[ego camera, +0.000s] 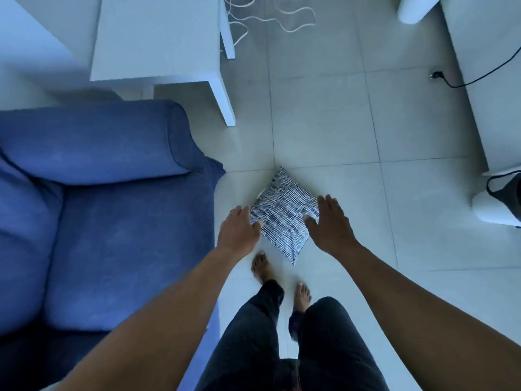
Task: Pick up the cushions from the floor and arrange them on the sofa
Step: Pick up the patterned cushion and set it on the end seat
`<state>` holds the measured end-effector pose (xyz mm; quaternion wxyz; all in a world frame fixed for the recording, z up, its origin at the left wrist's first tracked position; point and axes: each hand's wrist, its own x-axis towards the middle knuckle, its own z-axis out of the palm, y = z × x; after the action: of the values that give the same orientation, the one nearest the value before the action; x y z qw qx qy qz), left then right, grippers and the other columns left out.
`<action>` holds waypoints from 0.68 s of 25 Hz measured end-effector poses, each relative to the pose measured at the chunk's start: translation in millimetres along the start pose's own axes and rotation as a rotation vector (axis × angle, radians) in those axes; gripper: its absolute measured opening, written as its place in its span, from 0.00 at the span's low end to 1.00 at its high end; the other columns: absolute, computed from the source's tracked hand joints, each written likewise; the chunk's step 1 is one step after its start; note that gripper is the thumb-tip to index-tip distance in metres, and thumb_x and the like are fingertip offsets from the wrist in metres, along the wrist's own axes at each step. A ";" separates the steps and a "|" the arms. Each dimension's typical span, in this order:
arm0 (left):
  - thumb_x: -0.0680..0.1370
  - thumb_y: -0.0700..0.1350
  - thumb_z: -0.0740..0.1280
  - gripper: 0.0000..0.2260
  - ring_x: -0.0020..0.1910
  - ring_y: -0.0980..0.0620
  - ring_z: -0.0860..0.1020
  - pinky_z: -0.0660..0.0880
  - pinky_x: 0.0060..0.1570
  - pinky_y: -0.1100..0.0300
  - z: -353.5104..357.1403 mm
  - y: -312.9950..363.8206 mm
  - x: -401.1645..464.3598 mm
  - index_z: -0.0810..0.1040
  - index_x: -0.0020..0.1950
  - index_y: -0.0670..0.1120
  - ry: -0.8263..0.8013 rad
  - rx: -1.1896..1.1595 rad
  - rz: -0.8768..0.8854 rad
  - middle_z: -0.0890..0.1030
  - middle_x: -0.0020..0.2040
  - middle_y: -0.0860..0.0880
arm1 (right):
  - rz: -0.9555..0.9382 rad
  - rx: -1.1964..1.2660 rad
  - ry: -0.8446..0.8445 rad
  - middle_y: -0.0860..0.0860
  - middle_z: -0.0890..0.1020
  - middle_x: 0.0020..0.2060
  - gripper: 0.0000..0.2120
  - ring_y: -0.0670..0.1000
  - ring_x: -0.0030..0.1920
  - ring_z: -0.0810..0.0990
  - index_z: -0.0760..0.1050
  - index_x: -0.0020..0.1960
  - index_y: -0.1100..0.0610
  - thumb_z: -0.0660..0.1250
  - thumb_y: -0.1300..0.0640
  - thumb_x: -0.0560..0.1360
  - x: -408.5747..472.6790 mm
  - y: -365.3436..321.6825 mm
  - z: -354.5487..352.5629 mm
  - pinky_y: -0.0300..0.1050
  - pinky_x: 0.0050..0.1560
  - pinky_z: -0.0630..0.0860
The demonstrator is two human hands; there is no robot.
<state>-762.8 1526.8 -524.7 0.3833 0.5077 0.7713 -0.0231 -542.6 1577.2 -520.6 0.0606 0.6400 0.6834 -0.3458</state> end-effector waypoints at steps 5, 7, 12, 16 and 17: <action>0.86 0.50 0.61 0.25 0.80 0.40 0.67 0.63 0.77 0.47 49.0 -19.4 117.2 0.67 0.80 0.38 -0.078 0.002 -0.122 0.70 0.80 0.39 | 0.107 0.095 -0.116 0.61 0.56 0.82 0.33 0.59 0.83 0.53 0.54 0.82 0.62 0.60 0.46 0.84 99.0 43.1 76.7 0.58 0.80 0.56; 0.86 0.50 0.62 0.26 0.79 0.40 0.69 0.65 0.76 0.49 75.8 -34.1 165.1 0.67 0.80 0.39 -0.096 -0.001 -0.148 0.71 0.80 0.39 | 0.113 0.110 -0.152 0.61 0.56 0.83 0.33 0.59 0.83 0.52 0.53 0.82 0.62 0.59 0.46 0.84 138.5 64.4 116.5 0.56 0.81 0.54; 0.85 0.49 0.61 0.24 0.76 0.40 0.73 0.69 0.73 0.51 177.9 -72.8 308.4 0.71 0.79 0.40 -0.090 -0.018 -0.183 0.75 0.78 0.39 | 0.277 0.168 -0.149 0.61 0.64 0.79 0.32 0.60 0.80 0.60 0.57 0.81 0.63 0.59 0.47 0.84 255.2 137.4 226.5 0.52 0.77 0.58; 0.86 0.49 0.58 0.21 0.68 0.36 0.78 0.73 0.59 0.50 243.0 -95.8 414.0 0.75 0.73 0.38 -0.067 -0.008 -0.168 0.78 0.72 0.35 | 0.517 0.269 -0.146 0.62 0.69 0.76 0.29 0.63 0.76 0.67 0.63 0.77 0.63 0.58 0.44 0.84 324.7 201.5 293.8 0.52 0.72 0.65; 0.86 0.50 0.58 0.21 0.65 0.37 0.78 0.73 0.56 0.50 258.4 -100.0 437.2 0.75 0.73 0.38 -0.064 -0.011 -0.173 0.79 0.70 0.35 | 0.592 0.303 -0.142 0.64 0.72 0.74 0.27 0.64 0.74 0.70 0.66 0.76 0.63 0.58 0.45 0.84 342.9 220.8 311.6 0.52 0.70 0.67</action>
<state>-779.6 1703.3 -1011.0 0.4069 0.4362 0.7997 -0.0682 -511.8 1678.4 -1022.9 0.1100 0.7869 0.4028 -0.4544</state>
